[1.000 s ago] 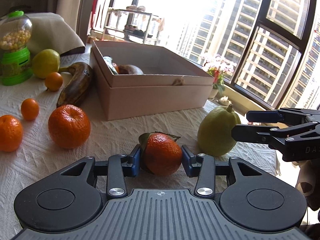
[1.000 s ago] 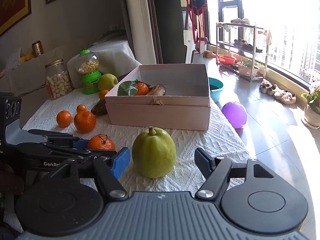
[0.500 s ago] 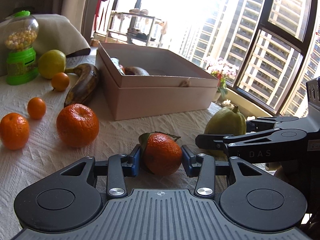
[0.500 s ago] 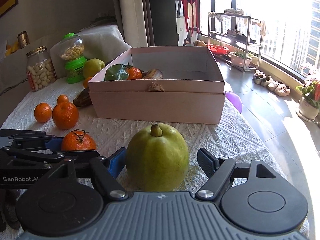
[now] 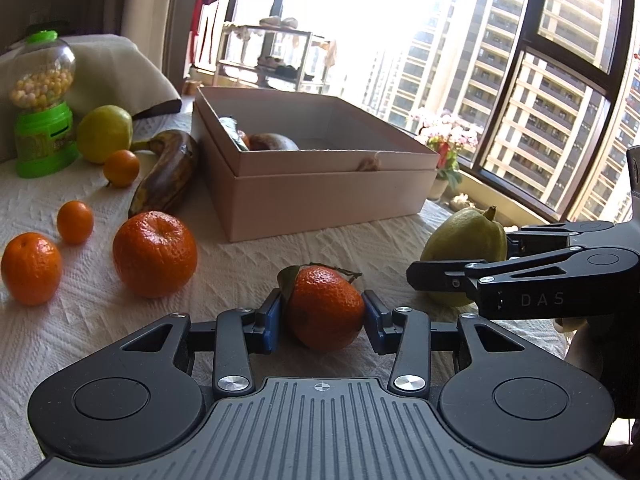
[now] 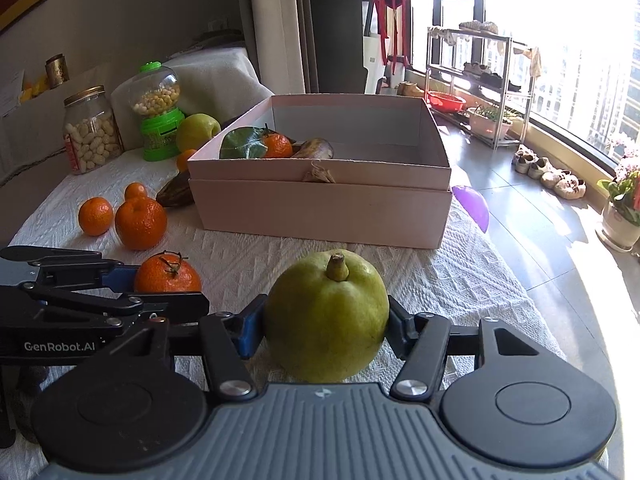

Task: Organize fruits
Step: 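Carry the green pear over the pink box and lower it in with the right tool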

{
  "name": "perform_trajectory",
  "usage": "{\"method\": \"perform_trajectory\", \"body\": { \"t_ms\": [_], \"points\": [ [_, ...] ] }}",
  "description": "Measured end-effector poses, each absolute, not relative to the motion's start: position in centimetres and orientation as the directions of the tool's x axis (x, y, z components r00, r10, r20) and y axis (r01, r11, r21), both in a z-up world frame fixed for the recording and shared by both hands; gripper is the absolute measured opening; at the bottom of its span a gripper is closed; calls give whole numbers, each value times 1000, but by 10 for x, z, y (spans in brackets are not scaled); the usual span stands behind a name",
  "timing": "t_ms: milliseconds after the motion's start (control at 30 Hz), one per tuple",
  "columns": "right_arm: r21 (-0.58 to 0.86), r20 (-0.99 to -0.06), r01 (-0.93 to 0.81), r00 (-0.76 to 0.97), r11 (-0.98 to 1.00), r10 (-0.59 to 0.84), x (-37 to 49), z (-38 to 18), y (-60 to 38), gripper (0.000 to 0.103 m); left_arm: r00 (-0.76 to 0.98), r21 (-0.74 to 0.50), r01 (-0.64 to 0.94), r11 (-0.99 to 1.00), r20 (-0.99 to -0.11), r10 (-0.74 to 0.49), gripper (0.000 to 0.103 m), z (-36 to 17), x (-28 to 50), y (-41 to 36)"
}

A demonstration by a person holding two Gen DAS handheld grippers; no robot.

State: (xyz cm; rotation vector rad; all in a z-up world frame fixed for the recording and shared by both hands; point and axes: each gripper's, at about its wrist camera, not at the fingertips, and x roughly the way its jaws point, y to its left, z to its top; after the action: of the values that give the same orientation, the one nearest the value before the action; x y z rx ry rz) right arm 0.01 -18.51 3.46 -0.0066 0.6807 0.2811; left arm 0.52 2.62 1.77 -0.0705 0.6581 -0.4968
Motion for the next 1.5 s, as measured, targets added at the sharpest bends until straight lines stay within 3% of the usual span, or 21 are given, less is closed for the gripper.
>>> {"method": "perform_trajectory", "body": {
  "t_ms": [133, 300, 400, 500, 667, 767, 833, 967, 1167, 1267, 1400, 1500],
  "points": [
    [96, -563, -259, 782, 961, 267, -1, 57, -195, 59, 706, -214, 424, 880, -531, -469, 46, 36, 8, 28],
    [47, -397, -274, 877, 960, 270, 7, 119, -214, 59, 771, -149, 443, 884, -439, -461, 46, 96, 37, 24],
    [38, -352, -259, 901, 965, 256, 20, 140, -225, 59, 762, -130, 446, 886, -463, -452, 46, 119, 74, 8],
    [34, -344, -236, 909, 971, 233, 32, 143, -235, 59, 692, -139, 468, 873, -557, -460, 46, 119, 124, -20],
    [54, -407, -210, 888, 976, 214, 51, 122, -248, 59, 546, -189, 488, 852, -696, -467, 46, 84, 172, -53],
    [62, -444, -201, 872, 978, 208, 61, 107, -253, 59, 511, -194, 506, 840, -717, -474, 45, 68, 171, -55],
    [73, -461, -195, 863, 978, 207, 69, 102, -254, 59, 538, -189, 508, 840, -692, -481, 45, 69, 162, -50],
    [103, -480, -210, 845, 972, 234, 83, 104, -249, 59, 658, -177, 500, 848, -559, -505, 45, 90, 129, -13],
    [117, -538, -297, 783, 948, 311, 136, 124, -210, 59, 839, -53, 337, 940, -435, -326, 45, 96, 83, 59],
    [144, -607, -310, 722, 940, 332, 183, 122, -179, 59, 874, -63, 224, 973, -428, -229, 45, 84, 75, 97],
    [178, -711, -275, 628, 945, 317, 247, 100, -137, 59, 873, -159, 134, 978, -448, -192, 45, 64, 69, 145],
    [59, -762, -239, 617, 969, 198, 270, 76, -116, 59, 881, -227, 99, 969, -433, -192, 45, 53, 62, 170]
  ]
}}
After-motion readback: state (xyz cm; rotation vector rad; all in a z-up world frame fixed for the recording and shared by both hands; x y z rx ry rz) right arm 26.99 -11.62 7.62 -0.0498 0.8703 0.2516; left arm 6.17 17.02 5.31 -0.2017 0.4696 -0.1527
